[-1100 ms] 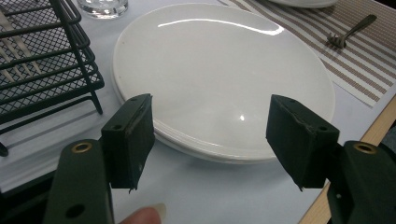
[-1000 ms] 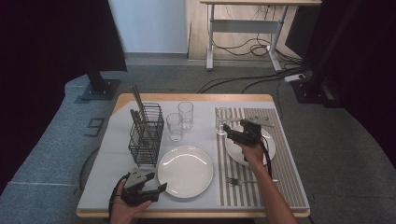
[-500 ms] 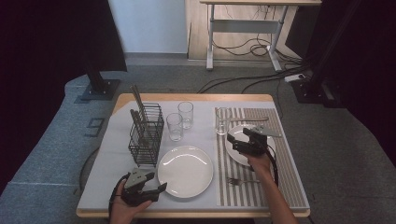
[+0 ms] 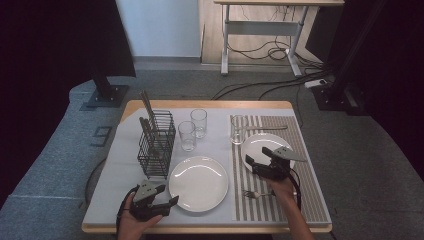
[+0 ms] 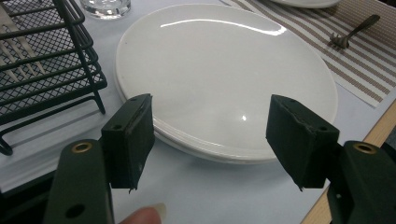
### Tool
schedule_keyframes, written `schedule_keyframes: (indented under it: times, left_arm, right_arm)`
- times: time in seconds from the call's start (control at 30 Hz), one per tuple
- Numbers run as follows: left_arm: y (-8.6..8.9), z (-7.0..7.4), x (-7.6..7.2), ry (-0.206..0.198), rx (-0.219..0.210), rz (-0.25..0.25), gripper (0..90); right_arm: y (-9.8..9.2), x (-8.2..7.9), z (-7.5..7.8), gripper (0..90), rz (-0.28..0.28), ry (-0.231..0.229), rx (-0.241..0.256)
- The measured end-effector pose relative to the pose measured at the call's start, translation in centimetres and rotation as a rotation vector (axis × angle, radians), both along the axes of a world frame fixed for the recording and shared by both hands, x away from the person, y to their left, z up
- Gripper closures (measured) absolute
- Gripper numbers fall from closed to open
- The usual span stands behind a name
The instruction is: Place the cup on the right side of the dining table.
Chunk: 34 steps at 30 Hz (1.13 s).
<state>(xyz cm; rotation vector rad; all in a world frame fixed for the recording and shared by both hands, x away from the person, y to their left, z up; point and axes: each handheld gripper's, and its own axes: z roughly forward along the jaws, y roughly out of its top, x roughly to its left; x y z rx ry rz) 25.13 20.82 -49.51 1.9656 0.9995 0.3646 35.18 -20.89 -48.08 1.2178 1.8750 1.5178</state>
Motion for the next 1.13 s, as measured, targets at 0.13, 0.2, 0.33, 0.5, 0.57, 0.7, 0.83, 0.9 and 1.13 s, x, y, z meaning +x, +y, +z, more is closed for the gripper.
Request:
schedule_keyframes:
  times: [0.13, 0.2, 0.33, 0.5, 0.57, 0.7, 0.83, 0.9, 1.13]
  left_arm:
    - [-0.1, -0.1, 0.0, 0.003, 0.003, -0.002, 32.4]
    - [-0.1, -0.1, 0.0, 0.004, 0.004, -0.003, 32.4]
    - [-0.2, -0.1, 0.0, 0.004, 0.006, -0.004, 32.4]
    - [-0.2, -0.1, 0.0, 0.003, 0.005, -0.003, 32.4]
    - [-0.2, -0.1, 0.0, 0.003, 0.006, -0.003, 32.4]
    - [-0.2, -0.1, 0.1, 0.003, 0.006, -0.003, 32.4]
    - [-0.2, -0.1, 0.0, 0.003, 0.007, -0.005, 32.4]
    - [-0.2, -0.1, 0.0, 0.002, 0.006, -0.005, 32.4]
    - [-0.1, -0.2, 0.1, 0.004, 0.008, -0.001, 32.4]
  right_arm:
    - [-0.4, -1.0, -0.5, 20.0, 0.011, 0.002, 0.013]
    - [-0.6, -1.5, -0.7, 20.5, 0.016, 0.001, 0.017]
    - [-0.8, -2.5, -1.1, 22.1, 0.027, -0.007, 0.012]
    - [-1.0, -3.5, -2.1, 23.9, 0.046, 0.004, -0.005]
    - [-1.1, -3.7, -2.4, 24.3, 0.046, 0.009, -0.011]
    - [-1.2, -4.0, -3.0, 25.0, 0.055, 0.023, -0.014]
    - [-1.3, -4.0, -3.3, 25.1, 0.050, 0.035, -0.012]
    - [-1.4, -4.0, -3.3, 25.2, 0.051, 0.037, -0.009]
    - [-1.4, -4.0, -3.2, 25.2, 0.049, 0.029, -0.003]
